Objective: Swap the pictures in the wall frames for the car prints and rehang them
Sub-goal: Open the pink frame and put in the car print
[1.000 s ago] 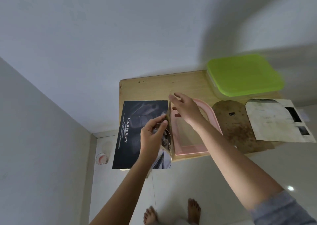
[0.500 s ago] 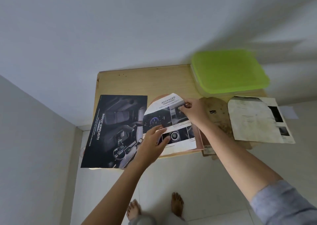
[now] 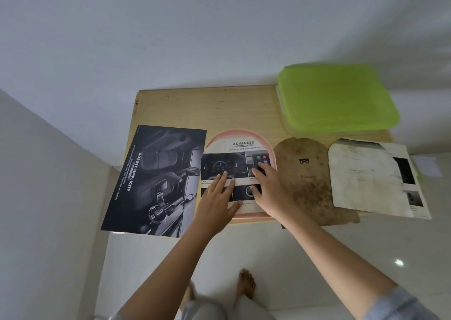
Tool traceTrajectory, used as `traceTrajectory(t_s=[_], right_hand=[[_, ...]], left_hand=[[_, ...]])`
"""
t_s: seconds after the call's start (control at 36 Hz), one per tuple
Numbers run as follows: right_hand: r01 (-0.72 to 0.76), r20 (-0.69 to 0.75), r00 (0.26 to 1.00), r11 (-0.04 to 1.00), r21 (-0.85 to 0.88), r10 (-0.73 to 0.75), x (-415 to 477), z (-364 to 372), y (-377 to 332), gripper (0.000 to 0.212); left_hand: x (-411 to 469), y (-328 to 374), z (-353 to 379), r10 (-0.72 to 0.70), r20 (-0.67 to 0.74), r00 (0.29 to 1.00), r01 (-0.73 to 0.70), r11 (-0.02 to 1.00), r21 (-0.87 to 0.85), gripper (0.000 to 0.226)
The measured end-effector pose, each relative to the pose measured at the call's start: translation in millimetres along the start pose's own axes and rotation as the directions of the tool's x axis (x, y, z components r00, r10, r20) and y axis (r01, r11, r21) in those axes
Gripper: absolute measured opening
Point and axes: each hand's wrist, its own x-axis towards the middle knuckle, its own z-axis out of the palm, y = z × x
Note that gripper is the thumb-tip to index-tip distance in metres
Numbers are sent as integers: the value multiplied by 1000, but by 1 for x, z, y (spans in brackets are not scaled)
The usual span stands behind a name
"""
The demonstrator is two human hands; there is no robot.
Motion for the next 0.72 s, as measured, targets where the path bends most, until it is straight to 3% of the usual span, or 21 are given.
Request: traceTrajectory(t_s=[0.06,0.11,0.19,0.28,0.36,0.72], right_hand=[[-16,-37,999,1000,22,17,-1,-1,2,51],[-66,-85,994,997,29,68,-5,-1,4,54],[-141,-126,981,987,80,150,-13,3,6,60],[-196,-144,967,975,107,211,-18,8,6,62],[-225,-157,955,960,169,252,-19,11,5,61],[-142,-177,959,917,372,220,-23,8,-2,54]], left_hand=[[1,2,-1,2,-21,1000,-3,999,-46,63],[-1,1,-2,-34,-128,991,22,995,-95,61],[-6,-7,-3,-208,-248,946,155,964,-217,60],[-10,-22,0,-302,-211,930,238,930,-281,64],[-13,-35,4,-292,-171,941,253,942,-220,67],[-10,-49,-7,-319,-207,925,288,943,-169,67]])
